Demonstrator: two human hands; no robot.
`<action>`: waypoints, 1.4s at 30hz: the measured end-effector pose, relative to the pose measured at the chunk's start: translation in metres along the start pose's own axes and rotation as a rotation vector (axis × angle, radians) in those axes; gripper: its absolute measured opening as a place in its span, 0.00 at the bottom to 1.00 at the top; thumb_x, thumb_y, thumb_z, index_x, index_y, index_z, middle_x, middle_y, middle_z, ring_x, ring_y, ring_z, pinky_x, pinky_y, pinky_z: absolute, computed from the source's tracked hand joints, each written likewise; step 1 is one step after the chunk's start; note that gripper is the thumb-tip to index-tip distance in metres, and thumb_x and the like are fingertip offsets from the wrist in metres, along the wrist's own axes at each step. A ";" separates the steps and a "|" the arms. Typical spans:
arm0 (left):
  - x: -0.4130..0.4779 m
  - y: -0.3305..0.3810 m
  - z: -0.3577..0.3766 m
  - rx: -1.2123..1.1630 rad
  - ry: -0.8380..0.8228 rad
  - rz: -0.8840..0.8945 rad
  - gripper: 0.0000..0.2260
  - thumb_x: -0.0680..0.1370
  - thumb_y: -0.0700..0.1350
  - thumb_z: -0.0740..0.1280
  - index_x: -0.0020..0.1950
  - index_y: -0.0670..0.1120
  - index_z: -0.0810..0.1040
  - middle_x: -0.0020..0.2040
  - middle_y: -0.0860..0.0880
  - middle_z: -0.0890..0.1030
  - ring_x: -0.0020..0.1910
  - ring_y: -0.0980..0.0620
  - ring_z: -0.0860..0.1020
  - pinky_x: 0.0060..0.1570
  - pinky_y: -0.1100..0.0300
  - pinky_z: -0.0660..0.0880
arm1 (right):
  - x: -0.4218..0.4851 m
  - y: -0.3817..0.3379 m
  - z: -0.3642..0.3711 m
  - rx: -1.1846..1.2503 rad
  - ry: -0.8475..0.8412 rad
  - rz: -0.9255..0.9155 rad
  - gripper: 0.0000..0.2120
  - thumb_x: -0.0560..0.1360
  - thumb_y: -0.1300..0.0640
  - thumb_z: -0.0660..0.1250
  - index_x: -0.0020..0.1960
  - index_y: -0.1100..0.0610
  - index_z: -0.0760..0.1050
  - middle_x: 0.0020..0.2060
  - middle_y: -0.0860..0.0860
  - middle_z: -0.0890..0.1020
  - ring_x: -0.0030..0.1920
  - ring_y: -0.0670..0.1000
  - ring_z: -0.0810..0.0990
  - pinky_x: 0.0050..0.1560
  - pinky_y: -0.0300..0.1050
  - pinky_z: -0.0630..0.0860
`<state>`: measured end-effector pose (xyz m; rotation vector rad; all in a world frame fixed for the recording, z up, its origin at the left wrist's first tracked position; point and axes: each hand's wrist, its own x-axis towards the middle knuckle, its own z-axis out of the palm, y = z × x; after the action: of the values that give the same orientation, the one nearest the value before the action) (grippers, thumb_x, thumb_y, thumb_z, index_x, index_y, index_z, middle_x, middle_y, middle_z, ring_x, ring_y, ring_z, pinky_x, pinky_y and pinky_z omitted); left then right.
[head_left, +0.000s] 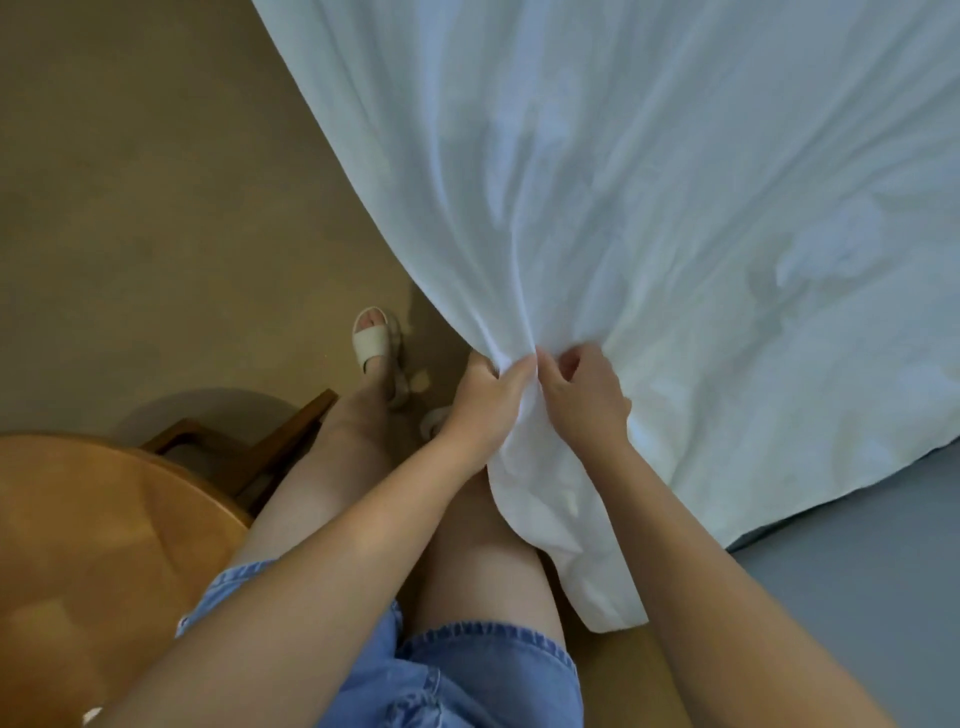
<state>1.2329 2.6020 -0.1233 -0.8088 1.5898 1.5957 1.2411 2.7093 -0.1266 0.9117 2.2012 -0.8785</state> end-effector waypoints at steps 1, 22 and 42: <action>0.003 0.001 -0.001 -0.024 0.015 0.016 0.10 0.78 0.49 0.66 0.58 0.52 0.73 0.50 0.56 0.81 0.47 0.63 0.79 0.41 0.70 0.74 | 0.003 -0.002 -0.001 0.003 0.012 0.021 0.16 0.74 0.40 0.62 0.41 0.52 0.66 0.38 0.46 0.75 0.41 0.51 0.74 0.47 0.49 0.66; 0.051 0.028 -0.035 -0.152 0.414 -0.182 0.06 0.76 0.47 0.69 0.44 0.46 0.75 0.44 0.48 0.81 0.49 0.45 0.80 0.56 0.49 0.77 | 0.020 0.021 -0.028 0.079 0.292 0.075 0.16 0.82 0.55 0.51 0.38 0.60 0.66 0.34 0.52 0.70 0.38 0.54 0.69 0.37 0.44 0.56; 0.144 0.165 -0.093 -0.502 0.052 -0.103 0.24 0.70 0.63 0.69 0.58 0.48 0.79 0.53 0.47 0.84 0.51 0.46 0.83 0.56 0.50 0.77 | 0.070 -0.160 -0.012 0.031 0.107 -0.341 0.20 0.78 0.53 0.60 0.67 0.60 0.66 0.62 0.56 0.69 0.60 0.54 0.68 0.53 0.42 0.65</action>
<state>1.0111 2.5237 -0.1593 -1.1799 1.1663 1.9381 1.0750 2.6565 -0.1148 0.6172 2.4876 -1.0422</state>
